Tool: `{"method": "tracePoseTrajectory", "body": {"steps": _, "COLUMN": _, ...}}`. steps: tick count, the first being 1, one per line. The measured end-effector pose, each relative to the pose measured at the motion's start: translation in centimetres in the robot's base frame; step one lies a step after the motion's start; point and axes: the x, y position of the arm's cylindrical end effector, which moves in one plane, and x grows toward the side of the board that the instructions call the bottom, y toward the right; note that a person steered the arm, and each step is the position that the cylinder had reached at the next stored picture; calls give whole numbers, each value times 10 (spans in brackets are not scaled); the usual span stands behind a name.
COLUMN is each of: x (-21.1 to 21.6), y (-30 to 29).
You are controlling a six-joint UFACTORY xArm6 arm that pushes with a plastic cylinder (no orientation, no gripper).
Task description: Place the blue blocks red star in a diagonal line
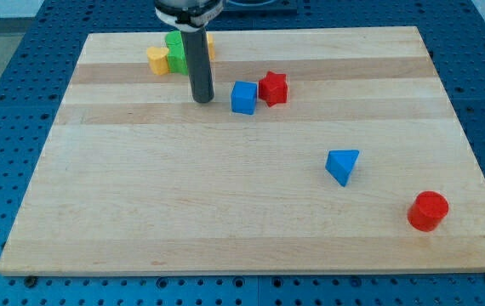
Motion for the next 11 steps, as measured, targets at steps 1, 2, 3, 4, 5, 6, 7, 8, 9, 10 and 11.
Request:
{"method": "tracePoseTrajectory", "body": {"steps": 1, "x": 9, "y": 80}}
{"method": "tracePoseTrajectory", "body": {"steps": 2, "x": 58, "y": 106}}
{"method": "tracePoseTrajectory", "body": {"steps": 3, "x": 64, "y": 103}}
{"method": "tracePoseTrajectory", "body": {"steps": 4, "x": 18, "y": 151}}
{"method": "tracePoseTrajectory", "body": {"steps": 5, "x": 38, "y": 240}}
{"method": "tracePoseTrajectory", "body": {"steps": 6, "x": 90, "y": 241}}
{"method": "tracePoseTrajectory", "body": {"steps": 7, "x": 104, "y": 211}}
{"method": "tracePoseTrajectory", "body": {"steps": 8, "x": 97, "y": 145}}
{"method": "tracePoseTrajectory", "body": {"steps": 9, "x": 95, "y": 92}}
{"method": "tracePoseTrajectory", "body": {"steps": 10, "x": 89, "y": 128}}
{"method": "tracePoseTrajectory", "body": {"steps": 11, "x": 55, "y": 206}}
